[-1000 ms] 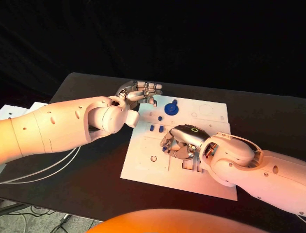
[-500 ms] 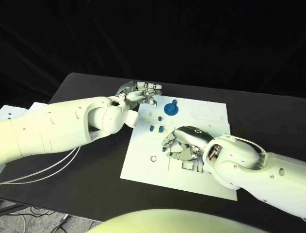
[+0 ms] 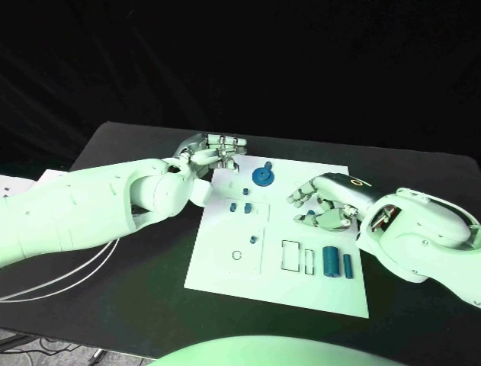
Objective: Assemble the parts on the task board
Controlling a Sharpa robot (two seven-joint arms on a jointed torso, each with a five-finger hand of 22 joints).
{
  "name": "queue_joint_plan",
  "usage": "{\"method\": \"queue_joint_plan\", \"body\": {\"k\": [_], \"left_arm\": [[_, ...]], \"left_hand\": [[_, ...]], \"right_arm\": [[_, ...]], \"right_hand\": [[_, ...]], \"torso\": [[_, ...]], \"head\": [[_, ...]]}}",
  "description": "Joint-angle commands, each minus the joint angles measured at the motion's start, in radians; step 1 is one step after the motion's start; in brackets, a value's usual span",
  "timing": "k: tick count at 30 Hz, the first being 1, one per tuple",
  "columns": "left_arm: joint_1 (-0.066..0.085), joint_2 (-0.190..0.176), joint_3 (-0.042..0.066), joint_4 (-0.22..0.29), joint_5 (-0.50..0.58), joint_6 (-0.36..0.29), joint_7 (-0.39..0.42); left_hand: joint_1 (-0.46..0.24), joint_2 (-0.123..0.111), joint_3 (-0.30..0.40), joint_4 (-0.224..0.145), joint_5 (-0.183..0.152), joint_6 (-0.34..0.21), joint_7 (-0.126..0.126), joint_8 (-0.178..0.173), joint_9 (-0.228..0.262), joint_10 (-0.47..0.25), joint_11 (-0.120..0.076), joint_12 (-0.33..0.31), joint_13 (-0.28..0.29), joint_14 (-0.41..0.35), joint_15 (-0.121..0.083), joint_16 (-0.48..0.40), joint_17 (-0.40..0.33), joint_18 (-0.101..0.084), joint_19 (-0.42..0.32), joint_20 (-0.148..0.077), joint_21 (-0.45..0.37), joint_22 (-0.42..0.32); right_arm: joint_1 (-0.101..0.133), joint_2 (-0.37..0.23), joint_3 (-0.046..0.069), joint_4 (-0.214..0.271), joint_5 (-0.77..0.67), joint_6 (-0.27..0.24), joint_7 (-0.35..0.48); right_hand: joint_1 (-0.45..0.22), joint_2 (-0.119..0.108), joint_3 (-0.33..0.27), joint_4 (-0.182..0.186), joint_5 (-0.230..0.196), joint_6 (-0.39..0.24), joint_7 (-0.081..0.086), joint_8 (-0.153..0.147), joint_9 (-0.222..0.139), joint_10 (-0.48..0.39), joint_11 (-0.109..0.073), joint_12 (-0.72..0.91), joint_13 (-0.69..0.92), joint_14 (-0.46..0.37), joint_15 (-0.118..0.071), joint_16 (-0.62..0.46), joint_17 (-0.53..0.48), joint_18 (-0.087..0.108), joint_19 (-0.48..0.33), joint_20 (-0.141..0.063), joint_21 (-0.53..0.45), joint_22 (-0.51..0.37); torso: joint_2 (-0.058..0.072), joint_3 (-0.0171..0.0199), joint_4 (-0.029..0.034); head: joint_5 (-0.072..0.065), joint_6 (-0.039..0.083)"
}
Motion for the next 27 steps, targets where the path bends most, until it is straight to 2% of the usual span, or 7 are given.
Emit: {"method": "queue_joint_plan", "body": {"k": [1, 4, 5, 8, 17, 19, 27], "left_arm": [[0.000, -0.002, 0.001, 0.003, -0.003, 0.010, 0.005], [0.000, -0.003, 0.001, 0.003, -0.003, 0.010, 0.005], [0.000, -0.003, 0.001, 0.003, -0.003, 0.010, 0.005], [0.000, -0.002, 0.001, 0.002, -0.003, 0.010, 0.005], [0.000, 0.001, 0.001, 0.001, -0.003, 0.012, 0.005], [0.000, 0.000, 0.001, 0.000, -0.003, 0.011, 0.003], [0.000, 0.002, 0.001, -0.001, -0.003, 0.009, 0.001]], "left_hand": [[-0.005, 0.003, -0.006, -0.002, 0.003, -0.004, 0.010, 0.003, 0.001, -0.005, 0.000, 0.004, -0.001, -0.003, 0.001, 0.005, -0.002, 0.011, 0.001, 0.005, 0.004, 0.001], [-0.005, 0.003, -0.006, -0.002, 0.003, -0.004, 0.010, 0.003, 0.001, -0.005, 0.000, 0.004, -0.001, -0.003, 0.001, 0.005, -0.002, 0.011, 0.001, 0.005, 0.004, 0.001], [-0.005, 0.003, -0.006, -0.002, 0.003, -0.004, 0.010, 0.003, 0.001, -0.005, 0.000, 0.004, -0.001, -0.003, 0.001, 0.005, -0.002, 0.011, 0.001, 0.005, 0.004, 0.001], [-0.005, 0.003, -0.006, -0.002, 0.003, -0.004, 0.010, 0.003, 0.001, -0.005, 0.000, 0.004, -0.001, -0.003, 0.001, 0.005, -0.002, 0.011, 0.001, 0.005, 0.004, 0.001], [-0.005, 0.003, -0.006, -0.004, 0.003, -0.006, 0.010, 0.006, 0.001, -0.008, 0.001, 0.007, -0.002, -0.005, 0.001, 0.005, -0.003, 0.011, 0.000, 0.005, 0.004, 0.001], [-0.004, 0.004, -0.005, -0.005, 0.004, -0.006, 0.010, 0.008, 0.001, -0.008, 0.000, 0.008, -0.001, -0.005, 0.001, 0.006, -0.003, 0.011, -0.001, 0.005, 0.004, 0.001], [-0.003, 0.006, -0.004, -0.006, 0.004, -0.007, 0.010, 0.010, 0.002, -0.009, 0.000, 0.010, -0.001, -0.006, 0.001, 0.006, -0.003, 0.011, -0.001, 0.005, 0.004, 0.001]], "right_arm": [[0.007, -0.019, -0.001, -0.006, 0.021, -0.012, -0.010], [0.012, -0.034, -0.001, -0.013, -0.001, 0.007, -0.023], [0.013, -0.038, -0.001, -0.015, -0.007, 0.016, -0.028], [0.015, -0.044, -0.002, -0.021, -0.024, 0.039, -0.042], [0.013, -0.033, -0.005, -0.026, -0.049, 0.093, -0.060], [0.013, -0.031, -0.006, -0.024, -0.052, 0.111, -0.066], [0.012, -0.014, -0.010, -0.036, -0.060, 0.153, -0.078]], "right_hand": [[-0.010, -0.005, -0.012, 0.001, 0.008, 0.009, 0.000, 0.002, -0.001, 0.006, -0.001, 0.005, -0.001, 0.025, 0.008, -0.002, -0.001, -0.003, 0.001, 0.002, 0.004, 0.001], [-0.009, -0.007, -0.029, 0.002, 0.013, 0.007, -0.004, 0.000, -0.003, -0.010, -0.001, 0.004, -0.003, 0.024, 0.008, -0.006, -0.007, -0.003, -0.001, 0.002, 0.001, -0.004], [-0.009, -0.008, -0.036, 0.002, 0.013, 0.006, -0.005, -0.001, -0.004, -0.018, -0.001, 0.003, -0.004, 0.024, 0.008, -0.007, -0.009, -0.003, -0.001, 0.003, -0.001, -0.005], [-0.005, -0.005, -0.049, 0.002, 0.014, 0.004, -0.005, -0.001, -0.005, -0.035, 0.001, 0.001, -0.004, 0.024, 0.009, -0.009, -0.013, -0.002, -0.002, 0.003, -0.003, -0.008], [0.005, 0.004, -0.059, 0.001, 0.018, 0.007, -0.008, 0.000, -0.005, -0.039, 0.001, 0.009, -0.002, 0.024, 0.009, -0.011, -0.015, -0.002, -0.001, 0.004, -0.004, -0.009], [0.013, 0.016, -0.063, 0.001, 0.020, 0.018, -0.009, 0.003, -0.004, -0.024, -0.003, 0.023, 0.000, 0.025, 0.007, -0.012, -0.017, -0.002, 0.000, 0.003, -0.004, -0.009], [0.031, 0.047, -0.057, 0.005, 0.022, 0.059, -0.014, 0.014, 0.002, 0.027, -0.014, 0.055, -0.002, 0.028, -0.003, -0.005, -0.009, -0.005, 0.012, -0.005, 0.009, 0.012]], "torso": [[-0.001, -0.0007, -0.0046], [-0.001, -0.0004, -0.0062], [-0.001, 0.0001, -0.0048], [-0.001, 0.0000, -0.0037], [0.000, -0.0012, -0.0020], [0.001, -0.0013, -0.0007], [0.000, -0.0023, -0.0038]], "head": [[-0.014, 0.009], [-0.023, 0.013], [-0.029, 0.014], [-0.033, 0.015], [-0.032, 0.017], [-0.032, 0.018], [-0.026, 0.015]]}}
